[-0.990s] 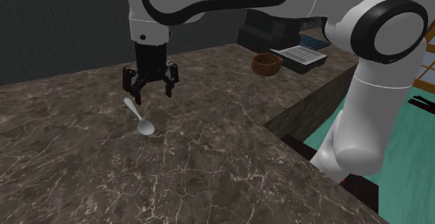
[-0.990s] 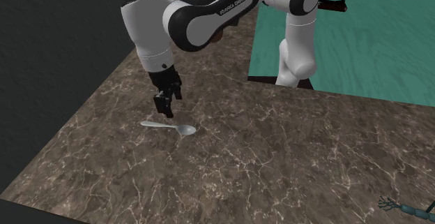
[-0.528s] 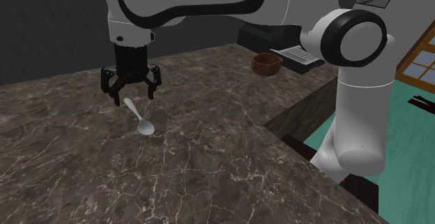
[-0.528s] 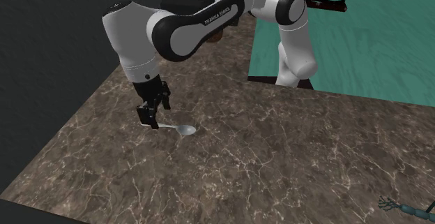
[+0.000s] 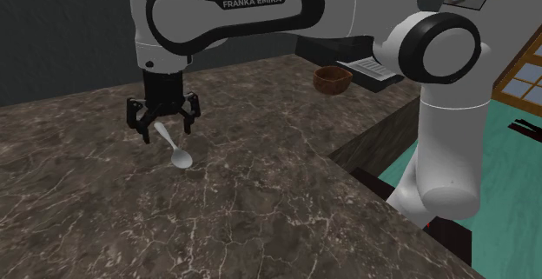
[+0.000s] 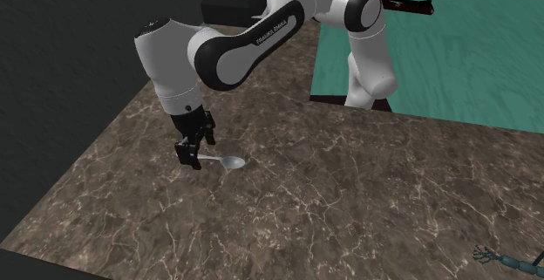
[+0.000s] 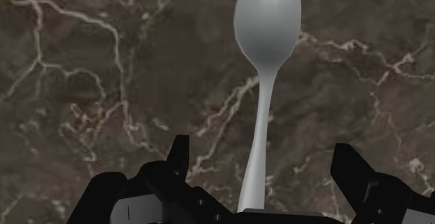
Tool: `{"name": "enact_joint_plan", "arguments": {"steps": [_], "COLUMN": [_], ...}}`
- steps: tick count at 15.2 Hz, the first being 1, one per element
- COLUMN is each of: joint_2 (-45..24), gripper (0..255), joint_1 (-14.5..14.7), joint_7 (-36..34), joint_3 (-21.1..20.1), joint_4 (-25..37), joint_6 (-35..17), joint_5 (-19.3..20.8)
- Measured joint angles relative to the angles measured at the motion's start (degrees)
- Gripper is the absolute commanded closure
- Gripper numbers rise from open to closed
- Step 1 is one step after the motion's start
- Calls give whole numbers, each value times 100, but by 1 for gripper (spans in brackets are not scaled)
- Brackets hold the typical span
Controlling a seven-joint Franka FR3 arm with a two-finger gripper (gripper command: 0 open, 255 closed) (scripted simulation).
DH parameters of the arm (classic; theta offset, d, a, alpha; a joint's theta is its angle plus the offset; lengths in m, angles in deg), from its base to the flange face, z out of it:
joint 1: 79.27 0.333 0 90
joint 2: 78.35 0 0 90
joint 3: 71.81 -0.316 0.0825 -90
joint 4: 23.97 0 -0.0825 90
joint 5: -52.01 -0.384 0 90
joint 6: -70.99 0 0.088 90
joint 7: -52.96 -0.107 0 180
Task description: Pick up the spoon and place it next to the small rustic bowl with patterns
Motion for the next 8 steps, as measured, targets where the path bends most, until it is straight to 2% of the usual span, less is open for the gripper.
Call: {"name": "enact_joint_plan", "arguments": {"steps": [3,4,8], "joint_2": [-2,-2,1], "gripper": [0,255,255], "joint_1": [0,0,-2], "joint_7": [0,0,-1], "joint_3": [0,0,3], "joint_4": [-1,-1,7], "joint_6": [-4,-4,-1], "joint_5": [1,1,4]}}
